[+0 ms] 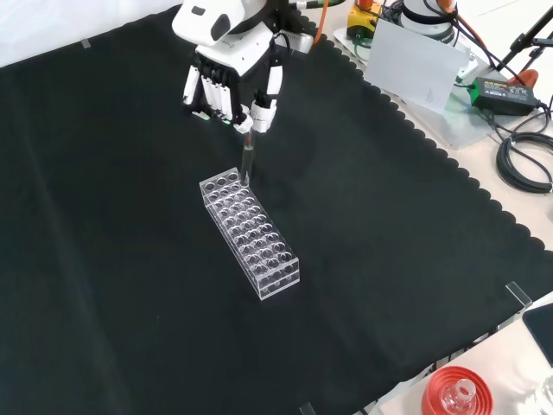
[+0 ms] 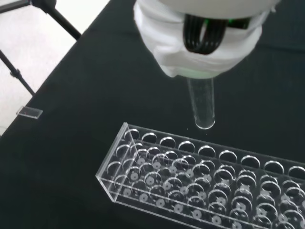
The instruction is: Put the test tube back in the rack.
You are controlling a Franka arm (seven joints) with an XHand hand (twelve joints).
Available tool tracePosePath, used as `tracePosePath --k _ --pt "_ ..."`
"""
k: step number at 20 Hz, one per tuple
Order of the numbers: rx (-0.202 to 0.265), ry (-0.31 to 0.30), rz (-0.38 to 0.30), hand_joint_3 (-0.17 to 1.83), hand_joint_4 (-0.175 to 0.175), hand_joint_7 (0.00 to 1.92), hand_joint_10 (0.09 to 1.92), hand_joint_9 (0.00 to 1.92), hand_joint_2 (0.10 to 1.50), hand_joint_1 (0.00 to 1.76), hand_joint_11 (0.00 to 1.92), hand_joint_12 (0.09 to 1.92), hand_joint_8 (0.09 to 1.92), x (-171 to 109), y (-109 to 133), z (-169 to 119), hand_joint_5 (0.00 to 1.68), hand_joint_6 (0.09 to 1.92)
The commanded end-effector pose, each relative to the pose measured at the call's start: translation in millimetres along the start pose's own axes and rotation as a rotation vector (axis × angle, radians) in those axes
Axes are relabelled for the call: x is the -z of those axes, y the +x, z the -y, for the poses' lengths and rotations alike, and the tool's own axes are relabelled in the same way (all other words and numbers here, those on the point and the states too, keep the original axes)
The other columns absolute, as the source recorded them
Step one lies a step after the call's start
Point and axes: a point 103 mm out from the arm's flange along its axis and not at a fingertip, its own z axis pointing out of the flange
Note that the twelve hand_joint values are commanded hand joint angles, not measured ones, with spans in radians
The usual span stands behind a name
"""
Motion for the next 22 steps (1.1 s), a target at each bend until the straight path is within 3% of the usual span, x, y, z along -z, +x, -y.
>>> tracePosePath --k 1,5,22 --pt "0.022 0.116 0.010 0.58 -0.175 1.41 0.38 1.29 0.67 1.43 0.63 1.28 0.67 0 -10 -1 1.28 0.58" --pt "0.041 0.160 0.016 0.58 -0.175 1.41 0.38 1.29 0.67 1.43 0.63 1.28 0.67 -4 -8 -5 1.28 0.58" --pt "0.047 0.189 0.022 0.58 -0.175 1.41 0.37 1.30 0.66 1.43 0.62 1.28 0.67 -41 -12 -21 1.28 0.58"
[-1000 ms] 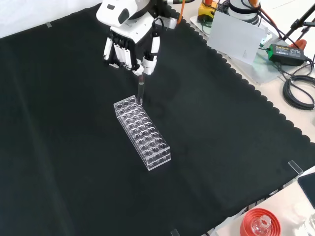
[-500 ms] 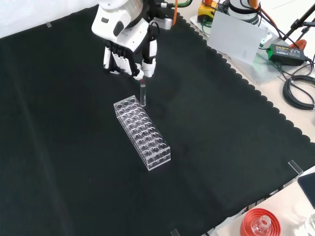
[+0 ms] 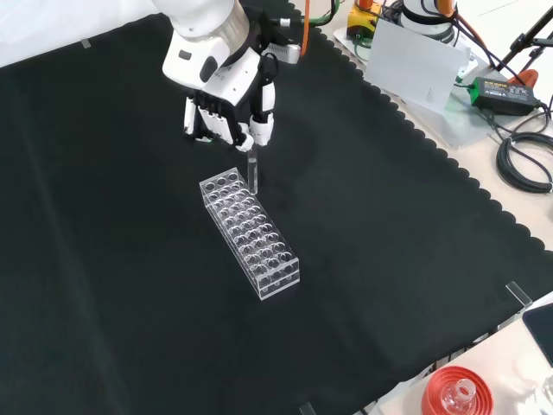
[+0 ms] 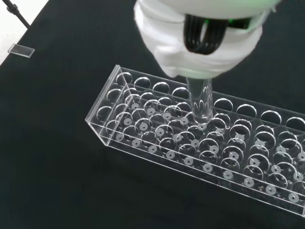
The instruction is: Put the test tube back in the rack.
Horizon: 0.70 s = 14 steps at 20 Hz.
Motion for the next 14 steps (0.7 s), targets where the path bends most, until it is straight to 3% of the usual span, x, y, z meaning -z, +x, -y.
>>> tracePosePath --k 1,14 --pt "0.004 0.008 0.005 0.58 -0.175 1.41 0.37 1.30 0.66 1.43 0.62 1.28 0.67 -12 -1 -9 1.28 0.58" --pt "-0.020 0.011 -0.017 0.58 -0.175 1.41 0.37 1.30 0.66 1.43 0.62 1.29 0.67 -18 -23 -15 1.28 0.58"
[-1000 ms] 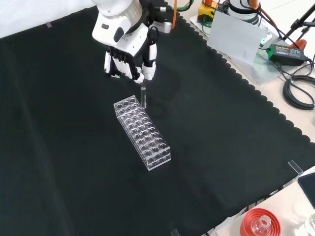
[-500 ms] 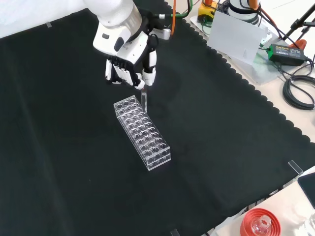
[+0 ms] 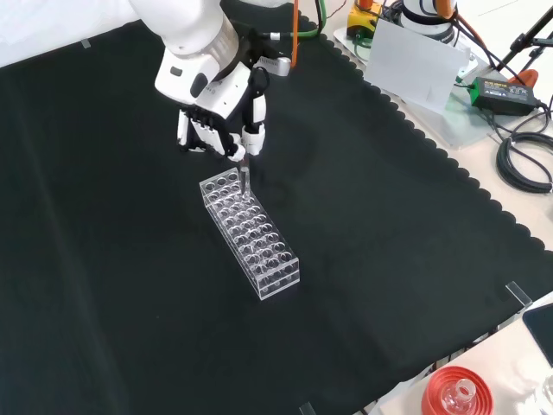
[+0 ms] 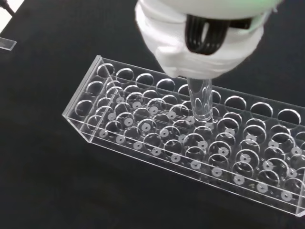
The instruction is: Put the test tube back in the rack.
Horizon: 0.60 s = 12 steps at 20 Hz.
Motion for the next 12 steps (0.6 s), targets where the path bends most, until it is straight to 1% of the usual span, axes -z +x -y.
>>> tracePosePath --k 1,8,10,12 --pt "-0.009 0.000 -0.015 0.58 -0.175 1.41 0.37 1.30 0.66 1.43 0.62 1.29 0.67 -2 -7 -1 1.28 0.58" --pt "-0.008 0.007 -0.031 0.58 -0.175 1.41 0.37 1.30 0.66 1.43 0.62 1.29 0.67 -6 -16 -3 1.28 0.58" --pt "-0.007 0.011 -0.028 0.58 -0.175 1.41 0.37 1.30 0.66 1.43 0.62 1.29 0.67 -11 -21 -7 1.28 0.58" --pt "-0.006 0.013 -0.025 0.58 -0.175 1.41 0.37 1.30 0.66 1.43 0.62 1.29 0.67 -13 -20 -8 1.28 0.58"
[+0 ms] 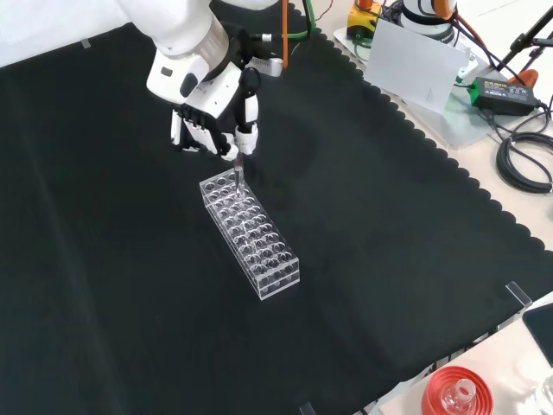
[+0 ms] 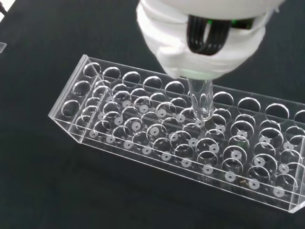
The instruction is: Put the test tube back in the rack.
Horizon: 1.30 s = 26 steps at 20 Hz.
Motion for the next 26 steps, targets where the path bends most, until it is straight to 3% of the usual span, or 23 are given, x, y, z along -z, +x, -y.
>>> tracePosePath --k 1,26 --pt "0.002 0.007 0.004 0.58 -0.175 1.41 0.37 1.30 0.66 1.43 0.62 1.29 0.67 -6 -4 -4 1.28 0.58" --pt "0.007 0.016 0.008 0.58 -0.175 1.42 0.36 1.30 0.66 1.43 0.62 1.29 0.66 -15 -5 -16 1.29 0.57"
